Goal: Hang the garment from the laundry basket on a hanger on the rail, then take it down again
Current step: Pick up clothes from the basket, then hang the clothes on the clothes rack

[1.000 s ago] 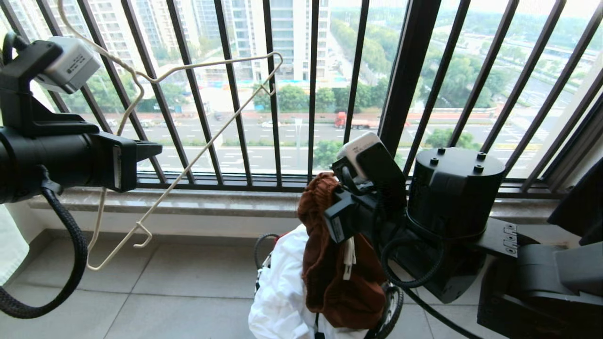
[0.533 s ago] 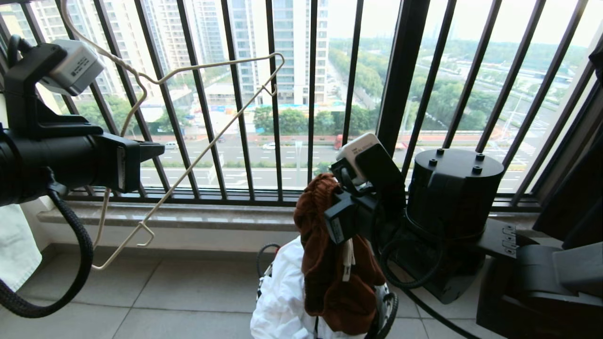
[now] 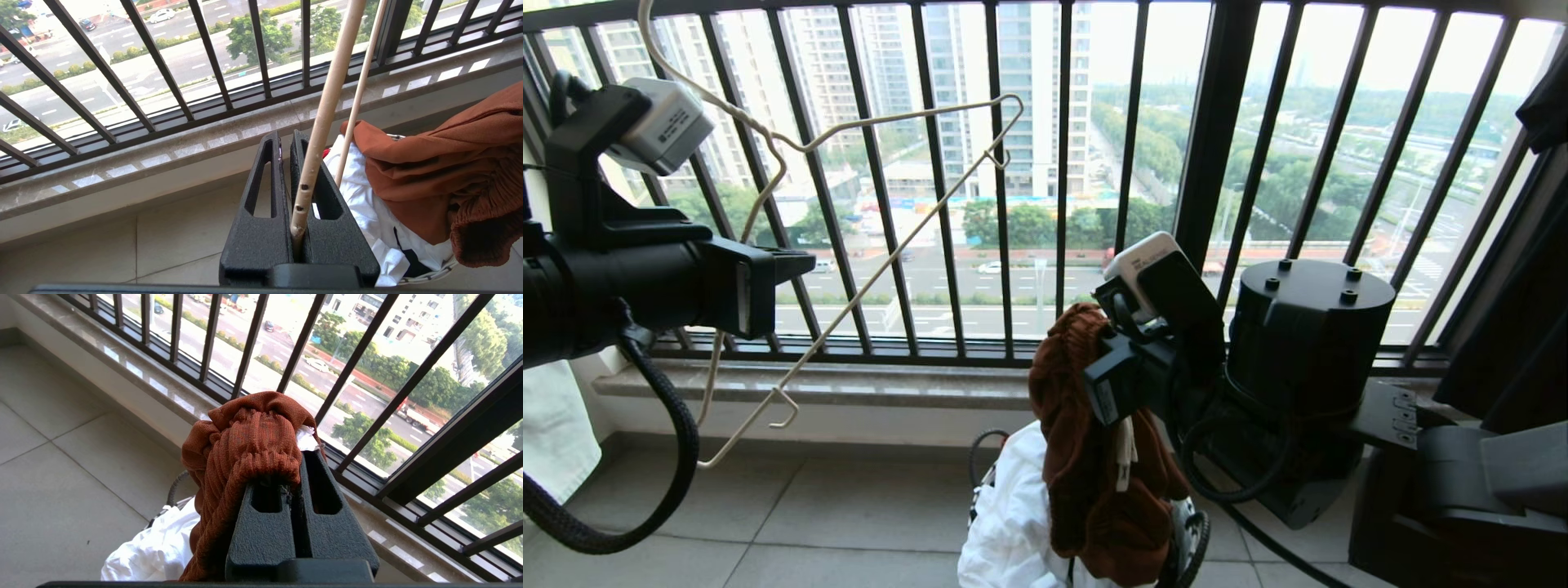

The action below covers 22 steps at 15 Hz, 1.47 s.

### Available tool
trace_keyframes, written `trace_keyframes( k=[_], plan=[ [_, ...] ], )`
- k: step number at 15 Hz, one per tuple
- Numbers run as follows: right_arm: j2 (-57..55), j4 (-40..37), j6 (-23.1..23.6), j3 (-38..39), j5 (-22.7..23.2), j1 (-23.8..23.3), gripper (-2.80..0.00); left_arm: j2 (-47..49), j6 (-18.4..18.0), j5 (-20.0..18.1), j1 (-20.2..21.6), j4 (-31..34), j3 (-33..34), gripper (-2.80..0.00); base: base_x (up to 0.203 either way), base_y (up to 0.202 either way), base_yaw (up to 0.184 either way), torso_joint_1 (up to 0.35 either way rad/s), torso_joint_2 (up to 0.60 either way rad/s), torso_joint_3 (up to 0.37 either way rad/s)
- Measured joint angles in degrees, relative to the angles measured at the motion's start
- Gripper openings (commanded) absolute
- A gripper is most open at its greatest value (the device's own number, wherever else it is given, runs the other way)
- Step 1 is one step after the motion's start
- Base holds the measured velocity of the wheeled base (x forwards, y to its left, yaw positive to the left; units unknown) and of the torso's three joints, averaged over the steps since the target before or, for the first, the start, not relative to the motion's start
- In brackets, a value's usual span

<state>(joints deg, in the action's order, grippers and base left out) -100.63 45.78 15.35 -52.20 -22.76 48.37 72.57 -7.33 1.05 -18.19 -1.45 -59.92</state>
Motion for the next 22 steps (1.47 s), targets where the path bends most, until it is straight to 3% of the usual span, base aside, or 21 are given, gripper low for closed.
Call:
trace_keyframes(
  k=[5, 9, 11, 15, 19, 22],
  plan=[
    [0.55, -0.44, -3.66, -0.91, -0.09, -0.87, -2.8, -0.84, -1.49, 0.1, -0.09, 2.74, -0.28, -2.8, 0.0, 0.0, 0.0, 0.0, 0.0, 0.0],
    [0.44, -6.6, -4.24, -5.34, -2.6, -1.24, -2.8, -5.11, -6.39, 0.1, -0.33, 14.62, -1.93, -2.8, 0.0, 0.0, 0.0, 0.0, 0.0, 0.0],
    [1.66, -15.34, -4.22, -9.17, -3.03, -1.37, -2.8, -7.65, -7.96, 0.09, -0.46, 21.61, -3.93, -2.8, 0.0, 0.0, 0.0, 0.0, 0.0, 0.0],
    [3.98, -40.38, -4.39, -21.9, -3.98, -1.37, -2.8, -11.01, -9.05, 0.02, -0.52, 33.3, -8.21, -2.8, 0.0, 0.0, 0.0, 0.0, 0.0, 0.0],
    [4.21, -62.74, -4.89, -36.16, -3.96, -1.82, -2.8, -12.3, -11.24, -0.11, -0.66, 36.42, -8.94, -2.8, 0.0, 0.0, 0.0, 0.0, 0.0, 0.0],
    [2.37, -74.76, -6.22, -45.96, -2.5, -2.92, -2.8, -13.14, -12.28, -1.27, -2.88, 40.05, -9.01, -2.8, 0.0, 0.0, 0.0, 0.0, 0.0, 0.0]
  ],
)
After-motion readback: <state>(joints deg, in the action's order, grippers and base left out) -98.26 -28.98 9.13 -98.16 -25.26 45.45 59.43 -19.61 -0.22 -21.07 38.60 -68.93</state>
